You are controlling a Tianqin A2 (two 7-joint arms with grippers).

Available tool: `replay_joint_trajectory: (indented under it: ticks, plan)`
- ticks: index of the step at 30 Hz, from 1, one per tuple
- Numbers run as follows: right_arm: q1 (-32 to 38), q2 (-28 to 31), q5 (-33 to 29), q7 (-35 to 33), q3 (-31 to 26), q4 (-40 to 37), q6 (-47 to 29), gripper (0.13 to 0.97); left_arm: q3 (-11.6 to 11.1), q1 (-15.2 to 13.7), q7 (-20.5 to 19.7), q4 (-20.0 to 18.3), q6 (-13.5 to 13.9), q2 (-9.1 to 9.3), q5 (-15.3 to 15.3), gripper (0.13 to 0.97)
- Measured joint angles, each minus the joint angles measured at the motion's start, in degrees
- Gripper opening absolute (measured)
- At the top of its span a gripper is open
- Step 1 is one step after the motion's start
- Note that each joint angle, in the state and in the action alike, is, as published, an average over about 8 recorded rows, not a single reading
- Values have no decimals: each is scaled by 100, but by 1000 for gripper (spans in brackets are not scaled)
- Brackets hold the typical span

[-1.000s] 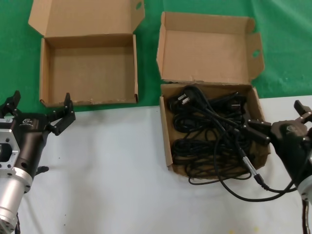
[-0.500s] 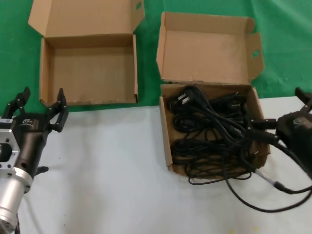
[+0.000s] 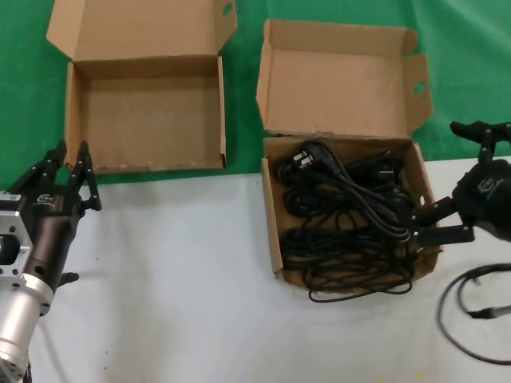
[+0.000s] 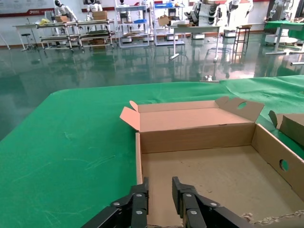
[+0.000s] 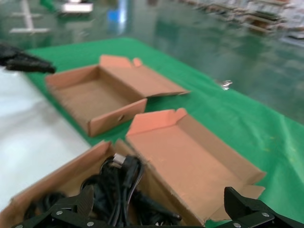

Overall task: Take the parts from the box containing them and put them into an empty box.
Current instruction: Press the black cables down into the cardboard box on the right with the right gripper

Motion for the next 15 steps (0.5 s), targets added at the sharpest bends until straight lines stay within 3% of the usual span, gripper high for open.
replay_joint_trajectory:
  ticks: [7, 15]
  plan:
    - [861, 155, -1081, 699, -249, -295, -1378, 966, 0, 0, 0, 0, 0, 0, 0, 238]
    - [1709, -340, -2118, 1051, -424, -729, -2951, 964, 0, 0, 0, 0, 0, 0, 0, 160]
